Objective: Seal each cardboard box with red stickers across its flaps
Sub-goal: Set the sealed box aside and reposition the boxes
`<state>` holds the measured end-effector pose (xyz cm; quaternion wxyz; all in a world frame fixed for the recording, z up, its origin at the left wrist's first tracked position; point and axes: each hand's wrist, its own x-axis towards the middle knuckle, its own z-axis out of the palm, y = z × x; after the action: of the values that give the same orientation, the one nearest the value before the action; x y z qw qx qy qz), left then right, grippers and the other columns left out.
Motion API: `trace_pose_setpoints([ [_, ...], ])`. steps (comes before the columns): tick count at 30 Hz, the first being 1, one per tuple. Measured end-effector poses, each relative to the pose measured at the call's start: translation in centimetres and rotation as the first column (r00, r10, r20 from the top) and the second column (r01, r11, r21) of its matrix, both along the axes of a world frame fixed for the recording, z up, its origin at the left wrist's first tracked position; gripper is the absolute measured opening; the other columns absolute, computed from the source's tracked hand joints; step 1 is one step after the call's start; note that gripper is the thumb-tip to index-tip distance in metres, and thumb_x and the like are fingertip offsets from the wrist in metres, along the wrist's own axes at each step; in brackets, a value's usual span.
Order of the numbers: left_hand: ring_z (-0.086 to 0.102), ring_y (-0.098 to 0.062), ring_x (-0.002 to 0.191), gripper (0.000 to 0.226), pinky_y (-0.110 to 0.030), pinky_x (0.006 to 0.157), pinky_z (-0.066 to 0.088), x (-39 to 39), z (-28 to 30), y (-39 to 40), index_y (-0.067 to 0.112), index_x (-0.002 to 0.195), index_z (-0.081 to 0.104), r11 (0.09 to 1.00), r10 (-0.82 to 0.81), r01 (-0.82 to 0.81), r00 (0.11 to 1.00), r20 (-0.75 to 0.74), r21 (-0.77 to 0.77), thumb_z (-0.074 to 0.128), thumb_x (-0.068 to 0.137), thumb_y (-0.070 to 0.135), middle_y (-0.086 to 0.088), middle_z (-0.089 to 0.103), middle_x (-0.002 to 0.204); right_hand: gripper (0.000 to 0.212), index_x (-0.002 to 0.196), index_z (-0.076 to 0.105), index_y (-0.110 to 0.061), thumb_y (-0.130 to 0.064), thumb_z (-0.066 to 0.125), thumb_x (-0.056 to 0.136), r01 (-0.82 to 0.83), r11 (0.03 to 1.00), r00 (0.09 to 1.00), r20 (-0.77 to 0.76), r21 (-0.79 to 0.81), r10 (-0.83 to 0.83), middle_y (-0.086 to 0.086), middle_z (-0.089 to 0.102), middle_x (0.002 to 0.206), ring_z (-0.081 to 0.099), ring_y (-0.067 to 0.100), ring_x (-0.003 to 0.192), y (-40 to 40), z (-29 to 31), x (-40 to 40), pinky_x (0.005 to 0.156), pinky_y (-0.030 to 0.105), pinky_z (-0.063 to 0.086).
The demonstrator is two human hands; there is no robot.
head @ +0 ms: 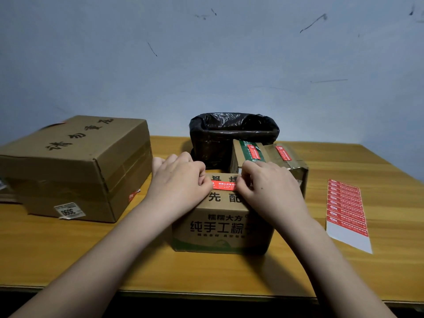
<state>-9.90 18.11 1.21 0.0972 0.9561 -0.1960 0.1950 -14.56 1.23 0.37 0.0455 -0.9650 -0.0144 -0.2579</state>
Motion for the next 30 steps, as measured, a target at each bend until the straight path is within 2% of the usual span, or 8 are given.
trace_pose_setpoints([
  [7, 0.04, -0.014, 0.085, 0.03, -0.034, 0.083, 0.026, 0.11, 0.08, -0.07, 0.026, 0.063, 0.041, 0.999, 0.004, -0.003, 0.999, -0.033, 0.032, 0.04, 0.091, 0.039, 0.012, 0.037, 0.077, 0.02, 0.088, 0.043, -0.027, -0.043, 0.037, 0.098, -0.003, 1.0, 0.999, -0.047, -0.016, 0.002, -0.007, 0.056, 0.089, 0.047, 0.013, 0.08, -0.13, 0.13, 0.16, 0.067, 0.029, 0.031],
  [22, 0.041, -0.015, 0.083, 0.03, -0.035, 0.083, 0.028, 0.07, 0.11, -0.07, 0.026, 0.062, 0.039, 0.999, 0.004, -0.001, 0.997, -0.072, 0.038, 0.039, 0.09, 0.037, 0.01, 0.038, 0.077, 0.019, 0.089, 0.045, -0.026, -0.043, 0.04, 0.096, -0.002, 1.0, 0.999, -0.041, 0.021, 0.003, -0.007, 0.058, 0.089, 0.049, 0.013, 0.081, -0.15, 0.09, 0.14, 0.071, 0.03, 0.035],
  [26, 0.04, -0.015, 0.084, 0.03, -0.035, 0.083, 0.027, -0.29, 0.08, -0.09, 0.027, 0.061, 0.036, 0.999, 0.028, -0.026, 0.997, -0.068, 0.029, 0.036, 0.09, 0.037, 0.01, 0.038, 0.078, 0.018, 0.09, 0.043, -0.024, -0.041, 0.045, 0.092, 0.02, 0.997, 1.0, -0.017, 0.077, -0.018, -0.007, 0.054, 0.079, 0.051, 0.018, 0.079, -0.06, -0.08, 0.13, 0.07, 0.033, 0.033],
  [30, 0.04, -0.014, 0.086, 0.031, -0.035, 0.084, 0.029, -0.59, 0.04, -0.15, 0.028, 0.061, 0.033, 0.998, 0.057, -0.056, 0.996, -0.064, 0.015, 0.036, 0.089, 0.041, 0.008, 0.039, 0.081, 0.014, 0.094, 0.041, -0.025, -0.037, 0.048, 0.092, 0.016, 0.987, 0.999, -0.035, 0.161, -0.01, -0.004, 0.056, 0.081, 0.049, 0.02, 0.077, -0.04, -0.05, 0.1, 0.069, 0.035, 0.031],
])
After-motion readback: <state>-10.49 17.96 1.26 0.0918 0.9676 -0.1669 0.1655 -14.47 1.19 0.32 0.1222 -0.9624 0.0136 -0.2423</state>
